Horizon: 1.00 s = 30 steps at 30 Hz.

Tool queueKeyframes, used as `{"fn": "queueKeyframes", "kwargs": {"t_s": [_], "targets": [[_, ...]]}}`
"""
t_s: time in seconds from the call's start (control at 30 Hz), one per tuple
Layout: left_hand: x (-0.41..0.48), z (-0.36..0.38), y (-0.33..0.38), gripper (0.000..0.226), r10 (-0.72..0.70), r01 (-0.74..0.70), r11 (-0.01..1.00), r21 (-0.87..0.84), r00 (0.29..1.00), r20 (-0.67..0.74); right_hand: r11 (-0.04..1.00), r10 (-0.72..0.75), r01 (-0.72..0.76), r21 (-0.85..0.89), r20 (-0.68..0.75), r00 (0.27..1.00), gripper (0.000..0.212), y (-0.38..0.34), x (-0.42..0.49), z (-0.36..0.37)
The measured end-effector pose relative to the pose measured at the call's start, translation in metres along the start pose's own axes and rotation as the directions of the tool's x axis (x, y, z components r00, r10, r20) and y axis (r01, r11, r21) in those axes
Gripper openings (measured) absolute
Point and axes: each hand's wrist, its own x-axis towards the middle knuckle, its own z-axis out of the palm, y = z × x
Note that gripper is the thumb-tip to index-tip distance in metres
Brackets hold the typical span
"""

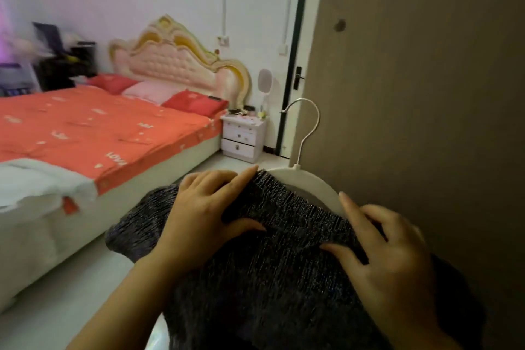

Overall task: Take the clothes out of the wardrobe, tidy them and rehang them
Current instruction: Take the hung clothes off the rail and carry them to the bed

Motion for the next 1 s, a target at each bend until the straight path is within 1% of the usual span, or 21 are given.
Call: {"fn": "queueKeyframes", "kwargs": {"t_s": [0.13, 0.3, 0.5, 0.7, 0.83, 1.0], "targets": [[-0.025, -0.031, -0.087, 0.070, -0.100, 0.101, 0.992, 0.079, 0.995, -0.020, 0.991, -0.074, 0.075, 0.108, -0.013, 0.997, 0.059, -0.065, 0.034, 0.074], [-0.054, -0.062, -0.193, 0.071, -0.203, 0.207, 0.954, 0.216, 0.978, -0.039, 0.964, -0.137, 0.122, 0.237, 0.051, 0.989, 0.059, -0.139, 0.077, 0.167], [-0.082, -0.091, -0.285, 0.069, -0.303, 0.311, 0.885, 0.347, 0.950, -0.077, 0.903, -0.197, 0.156, 0.401, 0.064, 0.978, 0.060, -0.213, 0.112, 0.262], [-0.103, -0.102, -0.348, 0.069, -0.451, 0.447, 0.777, 0.443, 0.887, -0.102, 0.820, -0.291, 0.210, 0.533, 0.072, 0.954, 0.062, -0.264, 0.142, 0.344], [-0.109, -0.109, -0.390, 0.069, -0.525, 0.522, 0.684, 0.509, 0.837, -0.153, 0.738, -0.366, 0.258, 0.624, 0.049, 0.929, 0.070, -0.299, 0.169, 0.406], [-0.103, -0.120, -0.444, 0.069, -0.590, 0.589, 0.540, 0.601, 0.775, -0.228, 0.606, -0.438, 0.292, 0.740, 0.004, 0.899, 0.068, -0.342, 0.216, 0.477]]}}
